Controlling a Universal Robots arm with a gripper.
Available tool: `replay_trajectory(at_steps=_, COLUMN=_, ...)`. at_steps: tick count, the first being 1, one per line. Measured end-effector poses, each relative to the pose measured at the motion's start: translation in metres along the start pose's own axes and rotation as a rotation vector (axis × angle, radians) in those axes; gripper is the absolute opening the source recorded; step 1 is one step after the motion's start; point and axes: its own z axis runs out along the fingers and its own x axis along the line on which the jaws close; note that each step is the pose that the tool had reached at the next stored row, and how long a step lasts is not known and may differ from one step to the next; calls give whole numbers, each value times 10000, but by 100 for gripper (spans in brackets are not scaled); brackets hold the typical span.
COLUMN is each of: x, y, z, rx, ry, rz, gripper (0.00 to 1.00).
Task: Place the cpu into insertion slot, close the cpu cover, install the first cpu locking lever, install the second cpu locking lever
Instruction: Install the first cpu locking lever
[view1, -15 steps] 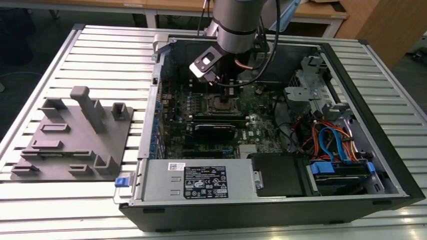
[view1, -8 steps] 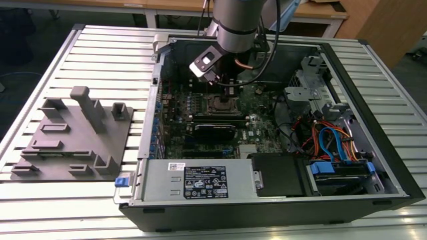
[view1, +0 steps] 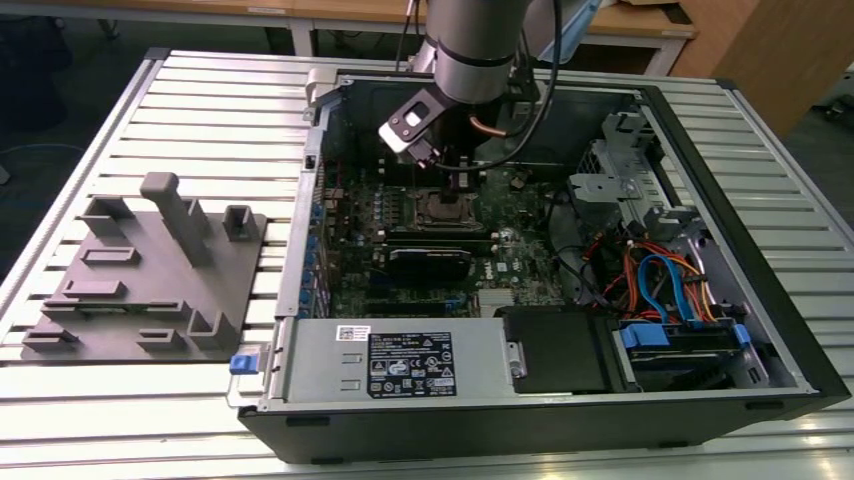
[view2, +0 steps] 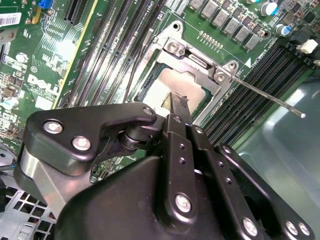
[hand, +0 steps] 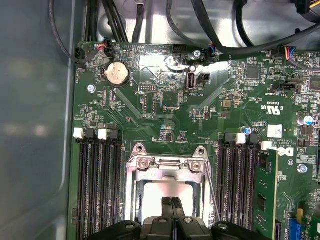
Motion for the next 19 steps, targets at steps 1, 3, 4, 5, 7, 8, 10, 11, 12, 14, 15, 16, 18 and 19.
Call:
replay_trajectory(at_steps=1, x=0, y=0, z=-4, rx=0, ry=-1, rz=0, gripper=10)
replay_trajectory(at_steps=3, x=0, y=0, z=-12, rx=0, ry=-1, rz=0, gripper=10)
replay_trajectory(at_steps=4, x=0, y=0, z=-16, rx=0, ry=0, rz=0, gripper=10)
replay_trajectory(at_steps=5, x=0, y=0, z=-21, rx=0, ry=0, rz=0, gripper=10)
replay_trajectory(at_steps=7, x=1, y=0, z=-29, rx=0, ry=0, rz=0, gripper=10)
replay_trajectory(at_steps=8, x=1, y=0, z=-34, rx=0, ry=-1, rz=0, gripper=10)
replay_trajectory(at_steps=10, x=1, y=0, z=-42, rx=0, ry=0, rz=0, gripper=10)
replay_trajectory(at_steps=11, x=1, y=0, z=-46, rx=0, ry=0, rz=0, gripper=10)
replay_trajectory(at_steps=12, x=1, y=0, z=-49, rx=0, ry=0, rz=-1, gripper=10)
replay_trajectory(at_steps=14, x=1, y=0, z=-56, rx=0, ry=0, rz=0, gripper=10)
replay_trajectory(at_steps=15, x=1, y=0, z=-59, rx=0, ry=-1, rz=0, gripper=10)
replay_trajectory(at_steps=16, x=1, y=0, z=-61, rx=-1, ry=0, rz=0, gripper=10)
replay_trajectory(at_steps=18, x=1, y=0, z=-66, rx=-1, ry=0, rz=0, gripper=10)
replay_trajectory(at_steps=19, x=1, y=0, z=-69, rx=0, ry=0, rz=0, gripper=10)
